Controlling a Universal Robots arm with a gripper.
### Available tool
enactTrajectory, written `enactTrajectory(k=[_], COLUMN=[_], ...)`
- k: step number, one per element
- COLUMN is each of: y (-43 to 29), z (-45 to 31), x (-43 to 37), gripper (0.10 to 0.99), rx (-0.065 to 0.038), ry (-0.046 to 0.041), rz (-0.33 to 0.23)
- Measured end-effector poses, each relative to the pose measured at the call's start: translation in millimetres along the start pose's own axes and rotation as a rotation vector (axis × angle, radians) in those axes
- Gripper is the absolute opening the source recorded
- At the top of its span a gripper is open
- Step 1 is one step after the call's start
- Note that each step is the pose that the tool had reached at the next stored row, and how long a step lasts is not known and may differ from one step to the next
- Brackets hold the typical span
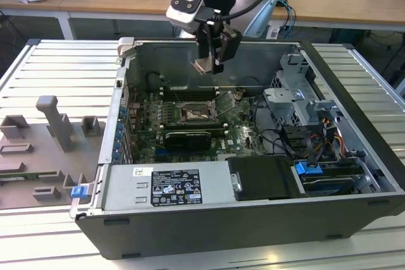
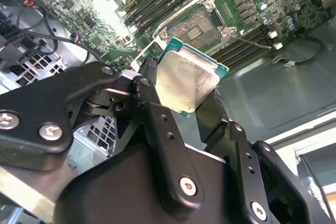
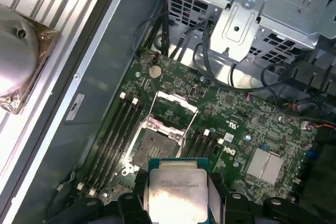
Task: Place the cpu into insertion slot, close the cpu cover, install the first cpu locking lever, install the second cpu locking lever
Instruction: 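Place the cpu into insertion slot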
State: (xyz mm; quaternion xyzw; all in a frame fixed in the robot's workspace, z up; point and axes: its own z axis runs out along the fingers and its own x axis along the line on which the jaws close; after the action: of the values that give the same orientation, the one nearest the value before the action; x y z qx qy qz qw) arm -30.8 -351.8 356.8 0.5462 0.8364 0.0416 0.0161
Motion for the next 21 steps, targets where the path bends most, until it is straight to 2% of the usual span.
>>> enactTrajectory(k=[10, 16, 21], y=[-0.7, -7.6, -8.1], z=[3.5, 3.8, 7.2], x=[0.1, 3.1, 3.1], gripper=[0.537, 0.537, 0.537], rx=[-0.002, -0.002, 0.0], ry=[-0.009, -0.0099, -0.0122], rz=[0.102, 0.112, 0.15])
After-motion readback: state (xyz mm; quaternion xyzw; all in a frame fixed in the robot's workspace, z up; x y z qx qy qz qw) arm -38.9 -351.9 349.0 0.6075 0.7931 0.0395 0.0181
